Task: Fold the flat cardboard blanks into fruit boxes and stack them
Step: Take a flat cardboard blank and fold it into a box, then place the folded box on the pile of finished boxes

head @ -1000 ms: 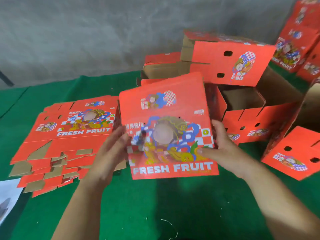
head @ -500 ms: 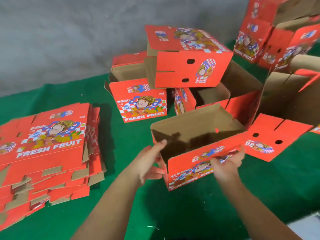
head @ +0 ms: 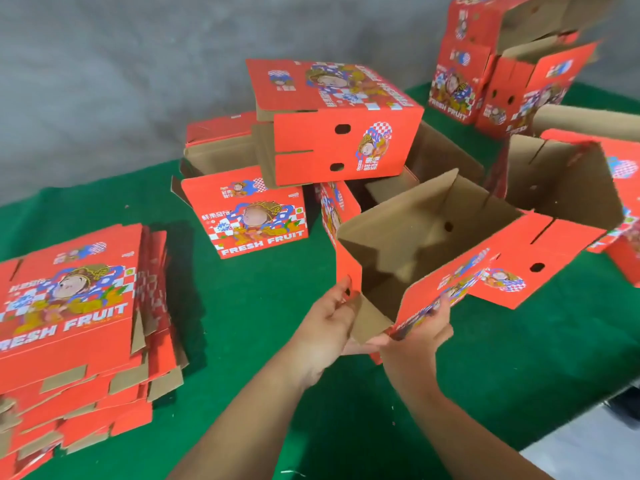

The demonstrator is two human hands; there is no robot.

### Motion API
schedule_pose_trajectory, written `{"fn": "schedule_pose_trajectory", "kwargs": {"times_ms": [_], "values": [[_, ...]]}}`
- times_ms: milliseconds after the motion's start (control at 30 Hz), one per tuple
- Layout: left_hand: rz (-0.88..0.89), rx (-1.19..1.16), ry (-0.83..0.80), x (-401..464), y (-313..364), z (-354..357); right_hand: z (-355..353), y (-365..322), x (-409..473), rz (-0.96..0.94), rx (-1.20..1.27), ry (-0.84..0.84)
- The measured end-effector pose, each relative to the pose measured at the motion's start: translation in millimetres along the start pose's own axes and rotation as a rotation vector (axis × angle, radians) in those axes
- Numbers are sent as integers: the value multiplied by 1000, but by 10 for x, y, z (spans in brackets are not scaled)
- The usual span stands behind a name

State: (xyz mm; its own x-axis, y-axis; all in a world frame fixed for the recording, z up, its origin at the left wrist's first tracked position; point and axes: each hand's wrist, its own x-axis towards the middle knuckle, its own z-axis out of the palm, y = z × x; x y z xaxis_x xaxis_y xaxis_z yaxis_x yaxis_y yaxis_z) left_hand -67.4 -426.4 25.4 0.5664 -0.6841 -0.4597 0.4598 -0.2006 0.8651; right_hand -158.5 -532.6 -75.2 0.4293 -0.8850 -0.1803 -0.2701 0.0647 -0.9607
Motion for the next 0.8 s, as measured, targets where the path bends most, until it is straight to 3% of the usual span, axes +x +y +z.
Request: {"fn": "schedule_pose_trajectory", "kwargs": {"times_ms": [100, 200, 267, 367, 433, 567, 800], "values": [[18, 59, -17, 1, -4, 140, -107, 12, 111, -131, -90, 61], [59, 197, -54, 61, 19, 207, -274, 14, 400, -140, -265, 173], [62, 242, -15, 71, 6, 171, -469, 137, 697, -7, -242, 277], [-24, 262, 89, 43, -84, 20, -755, 148, 1156, 420, 51, 462], [-93, 226, 140, 41, -142, -85, -756, 13, 1271, 536, 195, 337], [-134, 120, 247, 105, -206, -195, -179, -255, 923, 363, 38, 56], [-72, 63, 363, 131, -265, -390, 769, -284, 181, 336, 4, -367]]}}
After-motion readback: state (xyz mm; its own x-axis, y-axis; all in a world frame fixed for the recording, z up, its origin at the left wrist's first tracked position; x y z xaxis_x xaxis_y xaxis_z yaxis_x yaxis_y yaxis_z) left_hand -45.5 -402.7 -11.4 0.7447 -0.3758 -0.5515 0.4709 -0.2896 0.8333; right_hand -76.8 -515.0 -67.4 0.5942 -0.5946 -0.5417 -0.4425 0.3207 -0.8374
